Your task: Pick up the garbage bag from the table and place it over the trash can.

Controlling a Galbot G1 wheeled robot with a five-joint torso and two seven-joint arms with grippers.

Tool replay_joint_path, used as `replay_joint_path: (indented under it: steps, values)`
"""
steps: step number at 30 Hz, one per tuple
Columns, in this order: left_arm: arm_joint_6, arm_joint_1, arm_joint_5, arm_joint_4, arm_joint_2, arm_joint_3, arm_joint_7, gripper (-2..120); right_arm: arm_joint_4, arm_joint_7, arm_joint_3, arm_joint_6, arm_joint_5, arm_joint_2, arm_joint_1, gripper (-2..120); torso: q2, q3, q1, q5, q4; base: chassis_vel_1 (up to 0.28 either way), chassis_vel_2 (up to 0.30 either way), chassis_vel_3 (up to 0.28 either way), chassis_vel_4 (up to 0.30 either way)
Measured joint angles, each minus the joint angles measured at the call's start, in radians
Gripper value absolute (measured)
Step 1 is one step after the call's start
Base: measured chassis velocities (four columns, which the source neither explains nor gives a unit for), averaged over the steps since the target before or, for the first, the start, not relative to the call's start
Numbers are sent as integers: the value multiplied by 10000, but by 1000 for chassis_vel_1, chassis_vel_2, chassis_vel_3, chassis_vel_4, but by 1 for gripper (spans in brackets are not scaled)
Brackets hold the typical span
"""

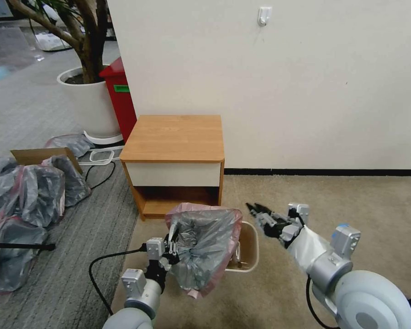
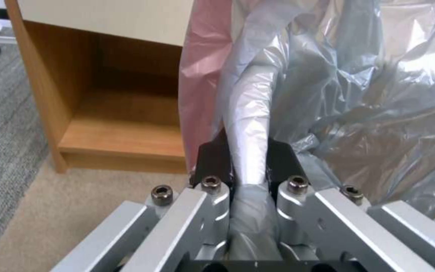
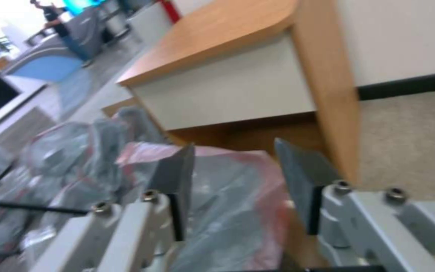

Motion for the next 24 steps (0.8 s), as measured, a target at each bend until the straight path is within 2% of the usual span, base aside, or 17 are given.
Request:
replay_joint_path:
  steps: [2, 4, 6, 7, 11, 14, 17, 24]
  values:
    - [-2, 4, -86, -45, 44, -85, 97, 7, -196, -511, -70, -15, -58, -14, 162, 58, 0, 0, 0, 0, 0, 0, 0, 0, 0]
    - [-8, 8, -115, -57, 55, -122, 155, 7, -293, -697, -98, -17, -83, -15, 232, 61, 0, 0, 0, 0, 0, 0, 0, 0, 0]
    - [-34, 21, -157, -61, 69, -187, 278, 7, -569, -992, -202, -18, -198, 3, 451, 73, 0, 0, 0, 1, 1, 0, 0, 0, 0]
    - [-34, 21, -157, -61, 69, -187, 278, 7, -569, -992, -202, -18, -198, 3, 451, 73, 0, 0, 0, 1, 1, 0, 0, 0, 0]
    - [-82, 33, -185, -62, 92, -244, 403, 7, -931, -1041, -377, -25, -306, 169, 606, 92, 0, 1, 0, 1, 0, 0, 0, 0, 0]
    - [-94, 28, -187, -65, 102, -240, 439, 7, -999, -1028, -428, -26, -319, 242, 621, 97, 0, 0, 0, 1, 0, 0, 0, 0, 0]
    - [-104, 11, -190, -65, 104, -208, 466, 7, -1071, -1019, -541, -26, -331, 318, 671, 95, 0, 0, 0, 1, 0, 0, 0, 0, 0]
    - [-114, -44, -190, -58, 134, -90, 516, 7, -1254, -1011, -865, 23, -521, 505, 814, 75, 0, 1, 0, 1, 0, 0, 0, 0, 0]
